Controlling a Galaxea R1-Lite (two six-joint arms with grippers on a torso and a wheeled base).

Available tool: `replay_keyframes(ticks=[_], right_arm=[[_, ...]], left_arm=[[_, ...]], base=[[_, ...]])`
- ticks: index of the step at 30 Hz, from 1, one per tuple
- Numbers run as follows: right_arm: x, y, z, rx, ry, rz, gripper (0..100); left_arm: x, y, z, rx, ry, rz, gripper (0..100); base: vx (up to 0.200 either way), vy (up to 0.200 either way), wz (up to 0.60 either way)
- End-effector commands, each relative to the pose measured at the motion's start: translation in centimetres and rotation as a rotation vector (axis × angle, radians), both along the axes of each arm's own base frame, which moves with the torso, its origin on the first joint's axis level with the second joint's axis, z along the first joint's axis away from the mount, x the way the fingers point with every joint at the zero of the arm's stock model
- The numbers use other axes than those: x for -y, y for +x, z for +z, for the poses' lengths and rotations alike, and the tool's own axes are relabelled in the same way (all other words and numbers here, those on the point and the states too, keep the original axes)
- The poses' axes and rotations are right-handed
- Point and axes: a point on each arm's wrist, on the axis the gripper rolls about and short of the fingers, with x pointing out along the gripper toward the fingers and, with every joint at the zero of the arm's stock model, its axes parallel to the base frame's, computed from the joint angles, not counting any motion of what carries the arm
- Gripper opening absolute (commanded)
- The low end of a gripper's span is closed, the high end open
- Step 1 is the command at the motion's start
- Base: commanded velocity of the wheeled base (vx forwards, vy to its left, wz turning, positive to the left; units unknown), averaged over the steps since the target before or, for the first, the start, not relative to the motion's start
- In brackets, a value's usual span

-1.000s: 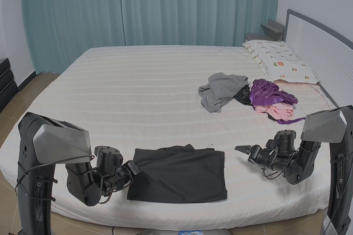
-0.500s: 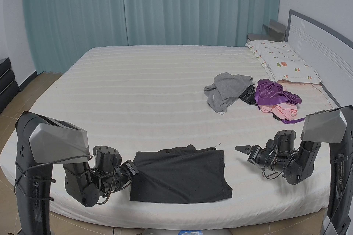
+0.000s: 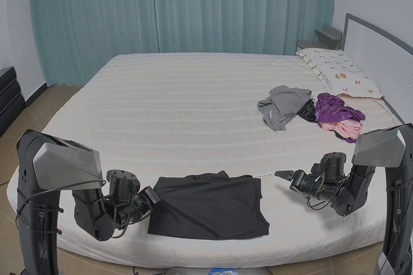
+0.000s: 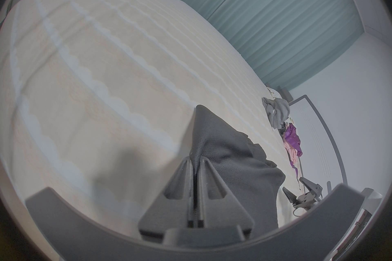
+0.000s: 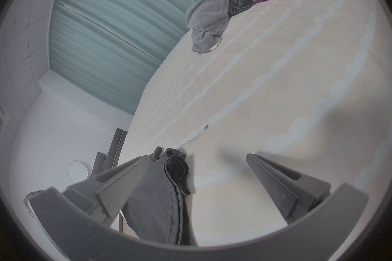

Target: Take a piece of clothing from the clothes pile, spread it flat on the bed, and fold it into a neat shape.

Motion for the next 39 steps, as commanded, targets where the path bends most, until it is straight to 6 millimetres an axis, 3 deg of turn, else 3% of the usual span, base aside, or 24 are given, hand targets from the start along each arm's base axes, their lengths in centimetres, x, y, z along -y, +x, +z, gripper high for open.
replay_keyframes(ticks=[1,39], right_arm=[[-0.02,-0.02,-0.04,-0.001,-0.001,0.001,100],[-0.03,-0.03,-0.06,-0.002,-0.001,0.003,100]], left_arm=[[-0.03,0.04,0.0,0.003,0.008,0.013,0],[0.01,-0.06,-0.08,0.0,0.013,0.02,0]], base=[[0.0,0.2,0.0],[0.0,0.195,0.0]])
